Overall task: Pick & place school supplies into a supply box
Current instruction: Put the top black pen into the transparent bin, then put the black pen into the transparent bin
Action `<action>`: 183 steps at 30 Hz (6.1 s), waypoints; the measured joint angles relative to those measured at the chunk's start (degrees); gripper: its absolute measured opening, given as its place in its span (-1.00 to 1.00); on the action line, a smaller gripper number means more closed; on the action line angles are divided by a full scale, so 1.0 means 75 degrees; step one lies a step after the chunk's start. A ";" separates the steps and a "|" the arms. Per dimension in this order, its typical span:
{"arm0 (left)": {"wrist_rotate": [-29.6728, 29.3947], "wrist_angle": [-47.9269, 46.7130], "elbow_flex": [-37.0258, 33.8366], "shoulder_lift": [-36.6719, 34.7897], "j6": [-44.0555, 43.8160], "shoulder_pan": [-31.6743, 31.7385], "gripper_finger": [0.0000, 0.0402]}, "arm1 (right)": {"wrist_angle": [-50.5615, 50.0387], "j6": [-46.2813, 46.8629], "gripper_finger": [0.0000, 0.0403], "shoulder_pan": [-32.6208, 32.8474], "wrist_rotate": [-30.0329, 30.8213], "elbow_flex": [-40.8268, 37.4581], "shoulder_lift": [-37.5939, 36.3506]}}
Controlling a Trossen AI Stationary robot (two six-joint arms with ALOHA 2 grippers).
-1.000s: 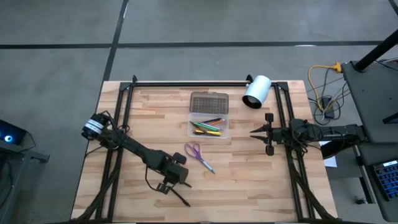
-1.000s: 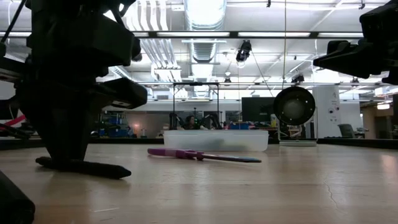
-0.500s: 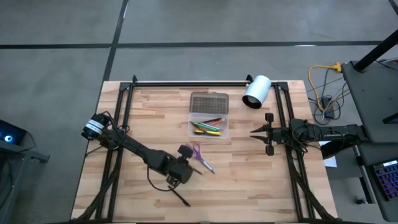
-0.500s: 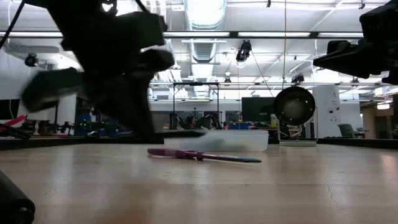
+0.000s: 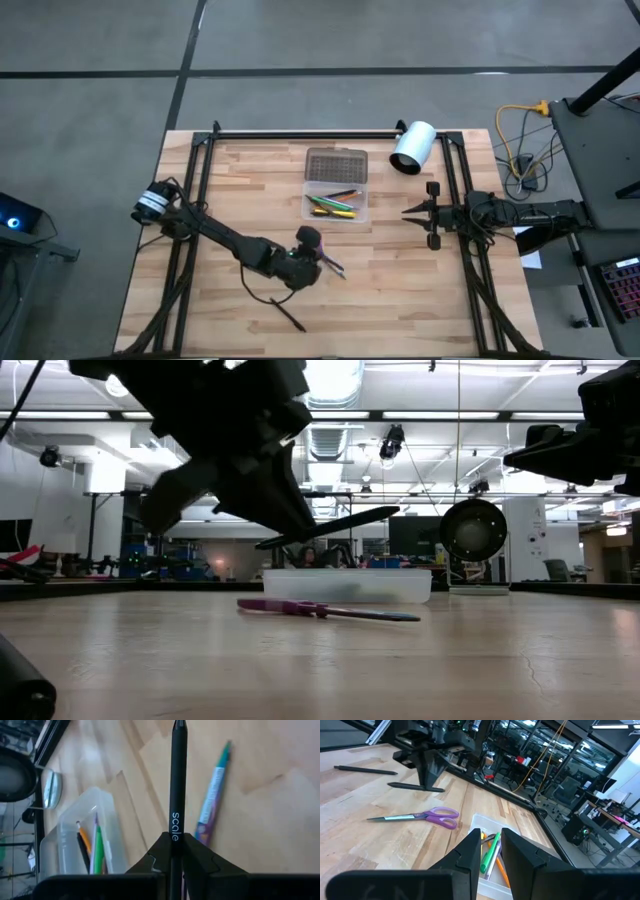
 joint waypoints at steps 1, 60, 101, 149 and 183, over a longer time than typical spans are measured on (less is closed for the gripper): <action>-0.0004 0.0036 0.0000 0.0000 0.0001 0.0067 -0.94 | 0.0000 0.0000 -0.66 0.0003 0.0000 0.0000 0.0000; 0.0529 0.1696 0.0114 -0.0020 0.1572 0.3202 -0.89 | 0.0000 0.0000 -0.66 0.0003 0.0003 0.0001 0.0003; 0.0523 0.1390 0.0230 -0.0020 0.0671 0.2985 -0.75 | -0.0001 0.0000 -0.66 0.0003 0.0001 0.0000 0.0001; 0.2937 -0.2369 0.0618 -0.0020 -0.3480 -0.0596 -0.75 | -0.0002 0.0000 -0.66 0.0003 0.0000 0.0001 0.0007; 0.3875 -0.1828 0.0312 0.0119 -0.4583 -0.1939 -0.75 | -0.0002 0.0000 -0.66 0.0003 0.0000 0.0003 -0.0003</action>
